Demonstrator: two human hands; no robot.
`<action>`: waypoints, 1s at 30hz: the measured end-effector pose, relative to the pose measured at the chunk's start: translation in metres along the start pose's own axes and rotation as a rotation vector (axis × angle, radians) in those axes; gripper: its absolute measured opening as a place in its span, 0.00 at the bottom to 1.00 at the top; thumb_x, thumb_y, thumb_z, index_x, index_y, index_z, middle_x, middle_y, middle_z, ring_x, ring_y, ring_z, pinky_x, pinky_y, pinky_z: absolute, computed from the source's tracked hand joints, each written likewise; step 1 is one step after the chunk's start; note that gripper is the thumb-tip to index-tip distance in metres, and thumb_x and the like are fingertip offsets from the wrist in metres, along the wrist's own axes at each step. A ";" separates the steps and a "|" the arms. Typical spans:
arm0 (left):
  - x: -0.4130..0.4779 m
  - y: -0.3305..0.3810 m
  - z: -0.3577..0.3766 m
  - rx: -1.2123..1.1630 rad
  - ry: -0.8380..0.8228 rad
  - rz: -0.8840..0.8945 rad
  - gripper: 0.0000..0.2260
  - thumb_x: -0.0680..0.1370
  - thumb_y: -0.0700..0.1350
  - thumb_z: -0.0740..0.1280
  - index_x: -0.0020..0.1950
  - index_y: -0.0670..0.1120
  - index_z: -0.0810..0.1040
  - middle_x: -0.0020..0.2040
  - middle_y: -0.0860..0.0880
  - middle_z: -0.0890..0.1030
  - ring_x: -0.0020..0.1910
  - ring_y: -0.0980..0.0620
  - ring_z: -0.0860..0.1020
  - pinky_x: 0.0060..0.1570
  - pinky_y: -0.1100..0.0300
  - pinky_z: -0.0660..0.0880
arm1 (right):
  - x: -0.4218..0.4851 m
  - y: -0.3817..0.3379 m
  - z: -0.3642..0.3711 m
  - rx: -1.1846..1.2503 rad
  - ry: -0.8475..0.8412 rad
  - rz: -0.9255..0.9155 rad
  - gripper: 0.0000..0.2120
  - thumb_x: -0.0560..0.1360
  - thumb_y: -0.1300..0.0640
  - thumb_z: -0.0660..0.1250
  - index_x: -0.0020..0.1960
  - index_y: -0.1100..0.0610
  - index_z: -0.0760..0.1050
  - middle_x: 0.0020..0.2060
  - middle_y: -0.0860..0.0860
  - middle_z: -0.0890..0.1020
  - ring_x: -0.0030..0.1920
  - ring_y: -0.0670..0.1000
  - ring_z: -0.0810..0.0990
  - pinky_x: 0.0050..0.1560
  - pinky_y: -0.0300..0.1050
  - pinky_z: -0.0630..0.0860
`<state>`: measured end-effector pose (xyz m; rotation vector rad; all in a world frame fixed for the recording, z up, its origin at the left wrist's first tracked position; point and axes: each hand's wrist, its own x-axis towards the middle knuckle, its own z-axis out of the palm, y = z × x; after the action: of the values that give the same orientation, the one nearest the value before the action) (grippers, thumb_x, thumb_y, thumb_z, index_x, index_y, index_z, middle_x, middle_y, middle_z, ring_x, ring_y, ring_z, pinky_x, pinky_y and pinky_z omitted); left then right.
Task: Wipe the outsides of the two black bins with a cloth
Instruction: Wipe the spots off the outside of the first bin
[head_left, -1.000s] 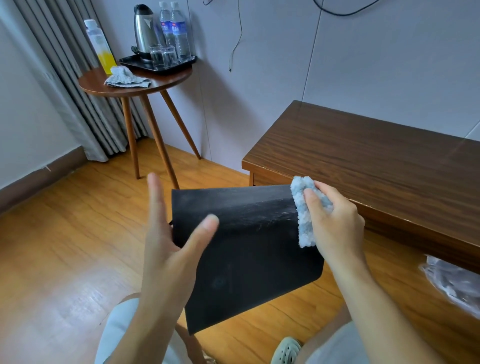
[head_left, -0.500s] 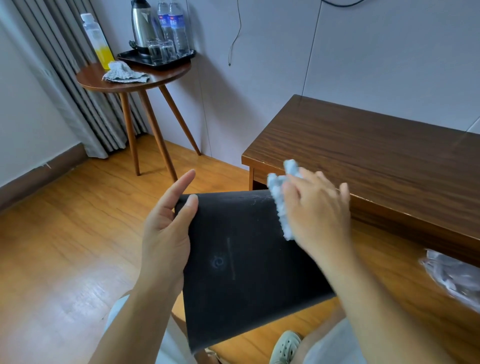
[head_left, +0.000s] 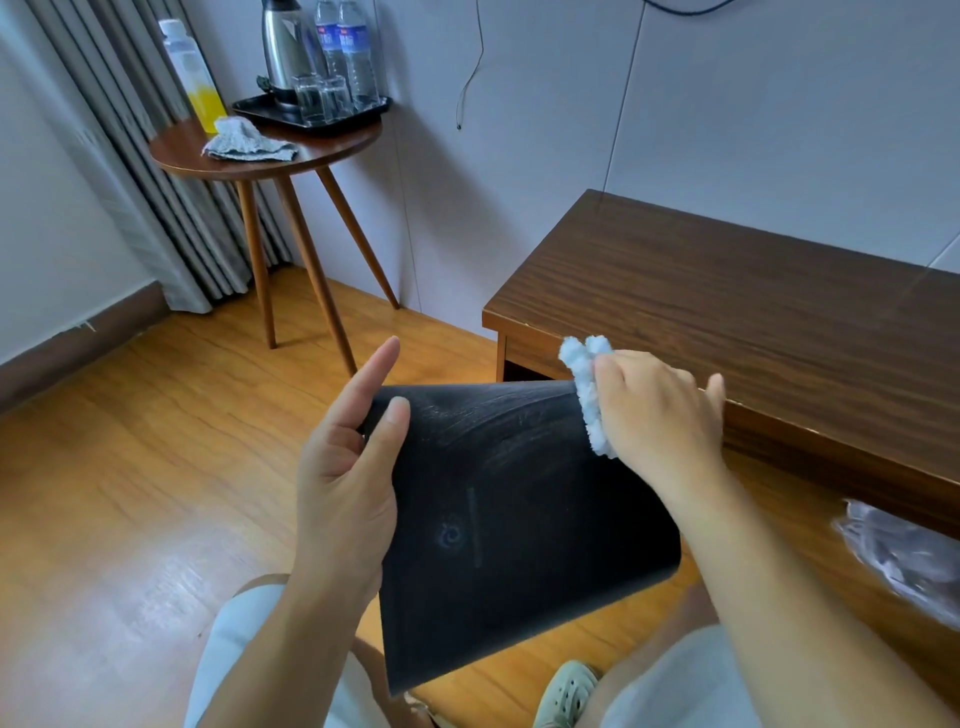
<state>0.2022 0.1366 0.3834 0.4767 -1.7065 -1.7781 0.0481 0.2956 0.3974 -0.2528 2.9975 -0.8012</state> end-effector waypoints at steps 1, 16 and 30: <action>0.000 0.001 0.001 0.003 -0.015 0.008 0.19 0.84 0.40 0.61 0.72 0.57 0.76 0.43 0.61 0.80 0.45 0.64 0.79 0.46 0.70 0.76 | 0.001 0.002 -0.001 0.013 -0.008 0.040 0.22 0.84 0.50 0.46 0.51 0.48 0.79 0.56 0.49 0.82 0.54 0.53 0.75 0.78 0.67 0.47; -0.019 -0.004 -0.003 0.015 -0.016 0.091 0.19 0.80 0.42 0.64 0.68 0.59 0.80 0.55 0.55 0.85 0.55 0.53 0.81 0.55 0.63 0.79 | -0.010 -0.001 0.003 -0.061 -0.070 -0.140 0.24 0.85 0.46 0.45 0.36 0.47 0.71 0.35 0.42 0.76 0.45 0.50 0.74 0.72 0.64 0.64; -0.004 0.020 -0.003 -0.158 -0.139 -0.588 0.21 0.72 0.59 0.72 0.59 0.48 0.84 0.54 0.42 0.87 0.47 0.44 0.87 0.47 0.48 0.78 | 0.008 0.039 0.003 0.353 0.078 -0.004 0.25 0.81 0.49 0.61 0.27 0.58 0.68 0.21 0.46 0.71 0.28 0.47 0.72 0.31 0.44 0.66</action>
<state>0.2108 0.1373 0.4019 0.8685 -1.5992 -2.3859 0.0348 0.3264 0.3758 -0.2195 2.8519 -1.3446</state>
